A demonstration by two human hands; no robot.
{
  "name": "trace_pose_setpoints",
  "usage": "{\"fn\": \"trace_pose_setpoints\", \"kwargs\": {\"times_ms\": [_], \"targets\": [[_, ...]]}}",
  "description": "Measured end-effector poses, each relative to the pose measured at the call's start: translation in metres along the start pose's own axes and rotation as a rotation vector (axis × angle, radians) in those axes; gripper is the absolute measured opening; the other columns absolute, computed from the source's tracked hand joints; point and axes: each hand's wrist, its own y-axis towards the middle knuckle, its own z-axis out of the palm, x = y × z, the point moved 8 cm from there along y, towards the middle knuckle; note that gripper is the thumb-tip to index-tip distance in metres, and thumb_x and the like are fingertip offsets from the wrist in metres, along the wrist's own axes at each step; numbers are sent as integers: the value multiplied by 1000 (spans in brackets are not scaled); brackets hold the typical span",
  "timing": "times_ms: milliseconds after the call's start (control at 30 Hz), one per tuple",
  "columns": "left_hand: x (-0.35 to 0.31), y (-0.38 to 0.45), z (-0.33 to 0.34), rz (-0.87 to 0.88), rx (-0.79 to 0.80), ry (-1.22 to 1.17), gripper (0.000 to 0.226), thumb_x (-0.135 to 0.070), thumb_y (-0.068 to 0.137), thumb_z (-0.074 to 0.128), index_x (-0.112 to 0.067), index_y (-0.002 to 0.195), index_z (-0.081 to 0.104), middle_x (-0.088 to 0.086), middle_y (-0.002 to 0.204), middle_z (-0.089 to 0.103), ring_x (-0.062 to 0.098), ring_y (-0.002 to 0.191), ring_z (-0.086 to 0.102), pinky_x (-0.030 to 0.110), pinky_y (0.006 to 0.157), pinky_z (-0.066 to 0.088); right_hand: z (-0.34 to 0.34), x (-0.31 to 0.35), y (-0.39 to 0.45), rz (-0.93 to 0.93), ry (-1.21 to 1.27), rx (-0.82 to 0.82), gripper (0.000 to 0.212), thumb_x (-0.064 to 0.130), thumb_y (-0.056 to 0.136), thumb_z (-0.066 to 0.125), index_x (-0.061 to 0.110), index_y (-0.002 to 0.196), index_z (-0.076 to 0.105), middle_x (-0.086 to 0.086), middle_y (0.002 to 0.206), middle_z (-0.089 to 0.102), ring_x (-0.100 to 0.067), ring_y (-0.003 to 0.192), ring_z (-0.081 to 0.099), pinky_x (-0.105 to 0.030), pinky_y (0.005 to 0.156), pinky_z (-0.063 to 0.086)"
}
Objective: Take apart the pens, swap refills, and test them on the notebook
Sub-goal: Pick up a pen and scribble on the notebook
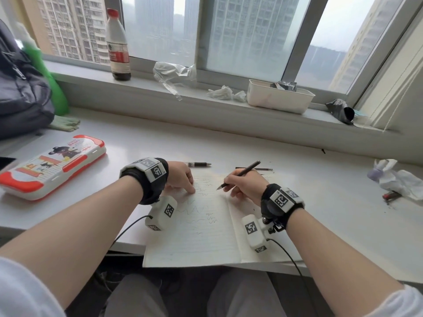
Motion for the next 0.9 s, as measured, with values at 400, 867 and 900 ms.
{"fn": "trace_pose_setpoints", "kwargs": {"times_ms": [400, 867, 900], "targets": [[4, 0, 1, -14, 0, -28, 22, -36, 80, 76, -24, 92, 63, -6, 77, 61, 10, 65, 55, 21, 59, 47, -1, 0, 2, -25, -87, -27, 7, 7, 83, 63, 4, 78, 68, -13, 74, 74, -17, 60, 68, -22, 50, 51], [3, 1, 0, 3, -23, -1, 25, -39, 79, 76, -26, 95, 63, -7, 86, 61, 7, 65, 54, 21, 58, 44, 6, 5, 0, -63, -257, 64, 9, 18, 76, 65, 11, 74, 70, -6, 70, 76, -16, 61, 65, -32, 63, 52], [3, 0, 0, 5, -27, 11, 25, -40, 79, 76, -26, 95, 63, -7, 87, 61, 7, 66, 54, 21, 58, 43, 4, 4, 1, -61, -242, 54, 8, 17, 76, 64, 12, 72, 69, -7, 70, 76, -17, 61, 65, -32, 64, 52]]}}
